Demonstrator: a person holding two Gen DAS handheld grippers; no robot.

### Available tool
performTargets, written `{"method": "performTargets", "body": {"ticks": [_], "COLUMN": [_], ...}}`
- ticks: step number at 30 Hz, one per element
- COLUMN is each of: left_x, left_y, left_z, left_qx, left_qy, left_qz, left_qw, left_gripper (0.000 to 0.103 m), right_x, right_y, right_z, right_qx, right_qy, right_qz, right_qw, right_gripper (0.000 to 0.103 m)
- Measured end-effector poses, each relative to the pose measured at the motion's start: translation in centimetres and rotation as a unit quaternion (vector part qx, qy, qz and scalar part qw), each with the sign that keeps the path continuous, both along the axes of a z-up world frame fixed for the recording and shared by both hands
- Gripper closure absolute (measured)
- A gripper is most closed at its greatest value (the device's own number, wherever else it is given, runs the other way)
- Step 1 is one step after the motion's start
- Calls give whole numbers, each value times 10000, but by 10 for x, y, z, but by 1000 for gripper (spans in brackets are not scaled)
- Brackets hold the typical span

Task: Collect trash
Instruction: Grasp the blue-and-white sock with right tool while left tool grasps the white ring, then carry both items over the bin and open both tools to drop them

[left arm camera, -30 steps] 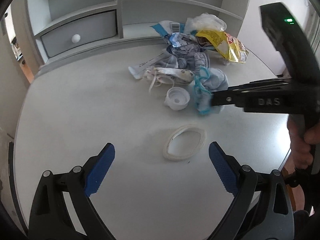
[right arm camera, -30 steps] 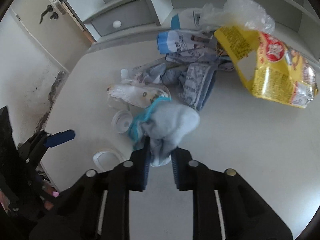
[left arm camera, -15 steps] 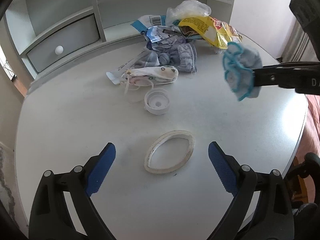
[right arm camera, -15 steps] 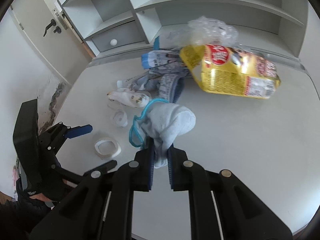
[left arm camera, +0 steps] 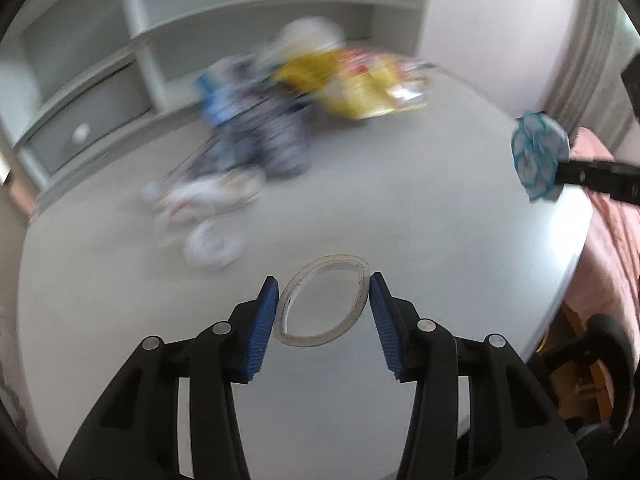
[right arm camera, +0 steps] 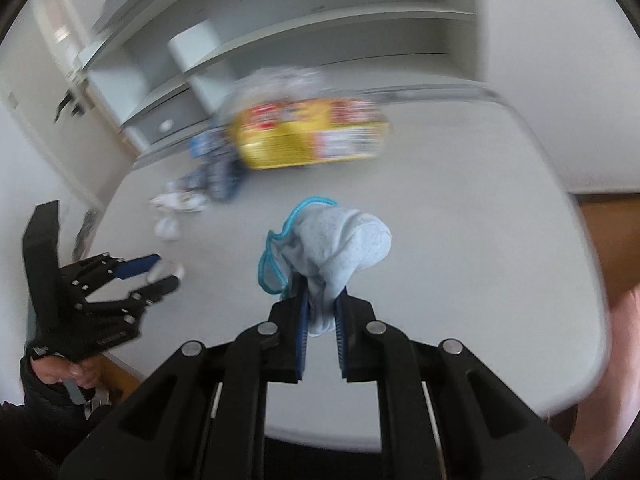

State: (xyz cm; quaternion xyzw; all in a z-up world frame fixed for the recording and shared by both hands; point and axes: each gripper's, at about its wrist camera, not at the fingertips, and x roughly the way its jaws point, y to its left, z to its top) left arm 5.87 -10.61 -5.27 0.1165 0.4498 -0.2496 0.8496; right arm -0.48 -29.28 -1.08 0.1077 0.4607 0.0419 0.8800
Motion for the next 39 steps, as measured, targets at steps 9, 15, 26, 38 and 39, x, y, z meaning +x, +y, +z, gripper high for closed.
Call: {"method": "performTargets", "body": {"ticks": [9, 15, 26, 38, 39], "left_x": [-40, -104, -173, -166, -166], "left_y": [-175, -297, -431, -463, -465], "left_z": [28, 24, -86, -188, -191], "left_qx": [-700, -961, -330, 326, 331], "left_qy": [-145, -85, 651, 1557, 1585], "left_qz": [-1373, -2705, -4111, -3998, -4008], "left_qw": [9879, 9579, 9087, 9027, 9017], "left_gripper": [57, 57, 57, 57, 57], "right_x": [-133, -230, -305, -299, -298], "right_y": [-168, -255, -309, -316, -318], "right_z": [-18, -56, -173, -245, -244], "right_qx": [-45, 48, 775, 1259, 1253], "right_qy": [29, 294, 1292, 1920, 1923], "right_qz": [-2134, -3435, -4015, -3788, -3789], "right_qw": [9770, 9387, 9034, 8965, 8965], "right_gripper": [91, 91, 91, 91, 91]}}
